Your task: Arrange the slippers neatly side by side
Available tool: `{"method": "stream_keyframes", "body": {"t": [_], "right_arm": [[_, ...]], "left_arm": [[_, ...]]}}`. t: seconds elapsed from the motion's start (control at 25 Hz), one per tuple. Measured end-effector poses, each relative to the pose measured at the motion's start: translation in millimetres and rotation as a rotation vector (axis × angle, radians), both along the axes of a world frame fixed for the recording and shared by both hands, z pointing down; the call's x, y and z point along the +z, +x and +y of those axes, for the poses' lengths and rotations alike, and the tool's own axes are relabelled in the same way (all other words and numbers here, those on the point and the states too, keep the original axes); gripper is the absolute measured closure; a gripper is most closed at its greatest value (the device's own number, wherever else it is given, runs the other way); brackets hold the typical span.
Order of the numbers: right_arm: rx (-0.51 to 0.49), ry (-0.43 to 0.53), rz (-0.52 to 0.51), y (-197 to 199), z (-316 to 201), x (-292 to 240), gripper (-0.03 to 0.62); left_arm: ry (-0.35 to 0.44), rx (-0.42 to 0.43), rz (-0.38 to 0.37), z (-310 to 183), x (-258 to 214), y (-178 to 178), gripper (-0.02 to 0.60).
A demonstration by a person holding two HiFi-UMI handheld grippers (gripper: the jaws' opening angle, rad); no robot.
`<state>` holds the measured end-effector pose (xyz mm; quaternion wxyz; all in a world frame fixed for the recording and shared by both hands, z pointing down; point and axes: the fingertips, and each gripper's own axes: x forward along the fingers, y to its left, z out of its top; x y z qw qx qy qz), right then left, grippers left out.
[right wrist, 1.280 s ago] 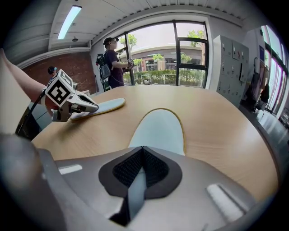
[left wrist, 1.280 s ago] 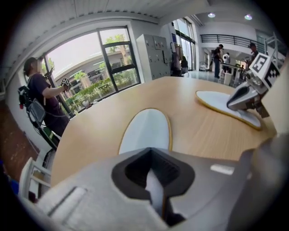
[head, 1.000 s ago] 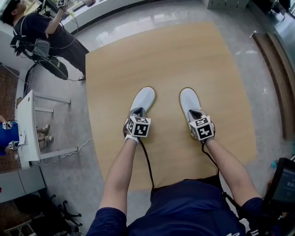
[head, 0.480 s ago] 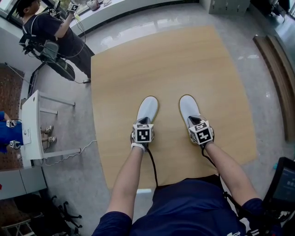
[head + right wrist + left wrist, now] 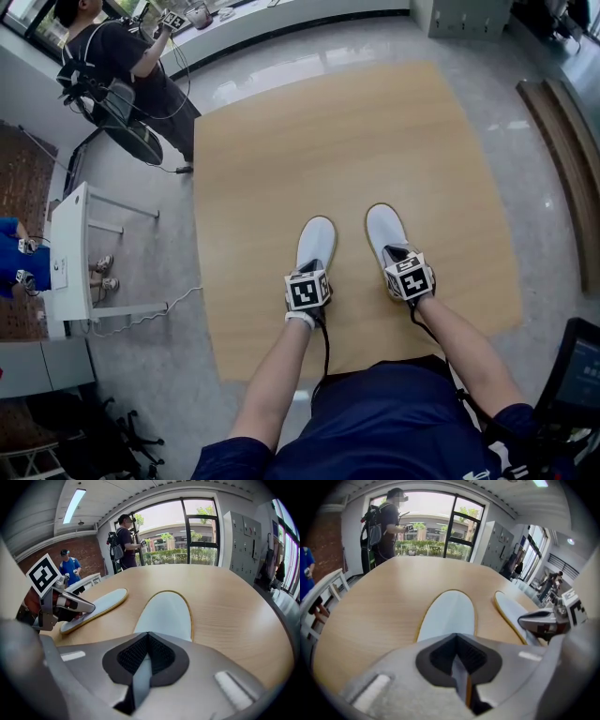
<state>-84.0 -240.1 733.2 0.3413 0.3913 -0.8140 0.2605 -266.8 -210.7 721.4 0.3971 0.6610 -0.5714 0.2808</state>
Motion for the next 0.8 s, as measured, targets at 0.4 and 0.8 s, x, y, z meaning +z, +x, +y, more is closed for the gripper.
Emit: {"method": "stream_keyframes", "body": {"t": [0.4,0.8], "right_arm": [[-0.002,0.010,0.014,-3,16,4,0.589],[-0.027,-0.011,-0.009,-7,17,9,0.588]], "left_arm": [[-0.006,-0.217,0.192,18,8,19,0.577],[0.137,0.086,0.190,-3,-84,51,0.578]]}}
